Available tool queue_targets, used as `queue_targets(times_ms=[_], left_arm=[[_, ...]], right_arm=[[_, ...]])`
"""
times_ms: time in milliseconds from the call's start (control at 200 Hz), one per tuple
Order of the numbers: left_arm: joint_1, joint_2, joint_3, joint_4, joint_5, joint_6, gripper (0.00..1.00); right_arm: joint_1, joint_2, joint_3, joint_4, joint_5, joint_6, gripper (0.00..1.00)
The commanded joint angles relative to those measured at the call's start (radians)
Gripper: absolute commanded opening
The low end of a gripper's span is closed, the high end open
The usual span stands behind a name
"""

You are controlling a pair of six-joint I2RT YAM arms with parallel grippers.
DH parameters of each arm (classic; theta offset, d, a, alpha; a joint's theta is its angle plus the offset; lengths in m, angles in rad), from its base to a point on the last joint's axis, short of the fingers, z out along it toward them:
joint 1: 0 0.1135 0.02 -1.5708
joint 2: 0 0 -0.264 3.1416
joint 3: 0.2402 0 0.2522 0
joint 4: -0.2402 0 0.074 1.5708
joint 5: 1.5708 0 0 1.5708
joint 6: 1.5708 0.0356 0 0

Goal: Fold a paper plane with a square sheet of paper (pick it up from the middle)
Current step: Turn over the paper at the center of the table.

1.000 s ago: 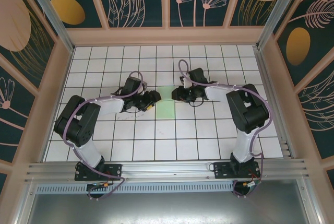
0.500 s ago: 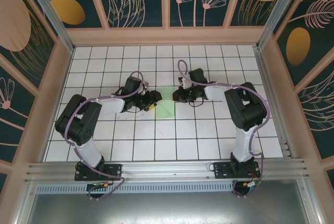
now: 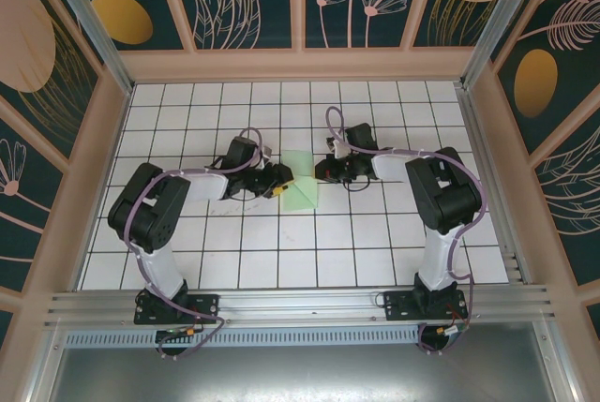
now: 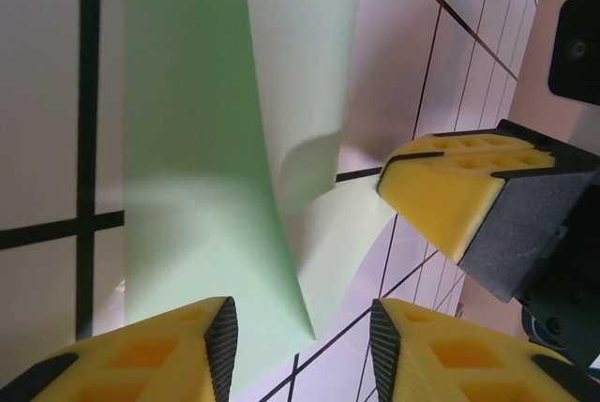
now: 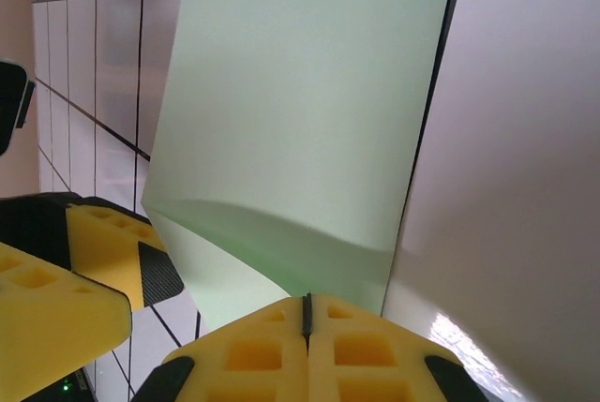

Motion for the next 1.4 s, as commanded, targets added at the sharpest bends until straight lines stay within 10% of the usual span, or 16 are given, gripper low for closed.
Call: queue_targets(times_ms=[0,375,560,781,1396], left_arm=[[0.001,0.034,0.035,0.035,0.032,0.014,0.43],[0.002,0.113,0.102,0.033,0.054,0.067,0.33],[0.001,0.128,0.102,0.050,0.068,0.093,0.21],[0.001,0.134,0.167,-0.023,0.045,0.169,0.08],[0.001,-0.087,0.566,-0.899,-0.414,0.567,0.04]], right_arm=[[-0.008,-0.028,-0.014,0.032,-0.022,0.006,0.02],[-0.022,-0.033,-0.011,0.036,-0.040,0.028,0.06],[-0.039,-0.105,-0.034,0.072,0.001,0.082,0.47],[-0.068,-0.234,-0.050,0.095,0.132,0.157,0.69],[-0.066,-0.519,-0.143,0.023,0.533,0.228,0.93]])
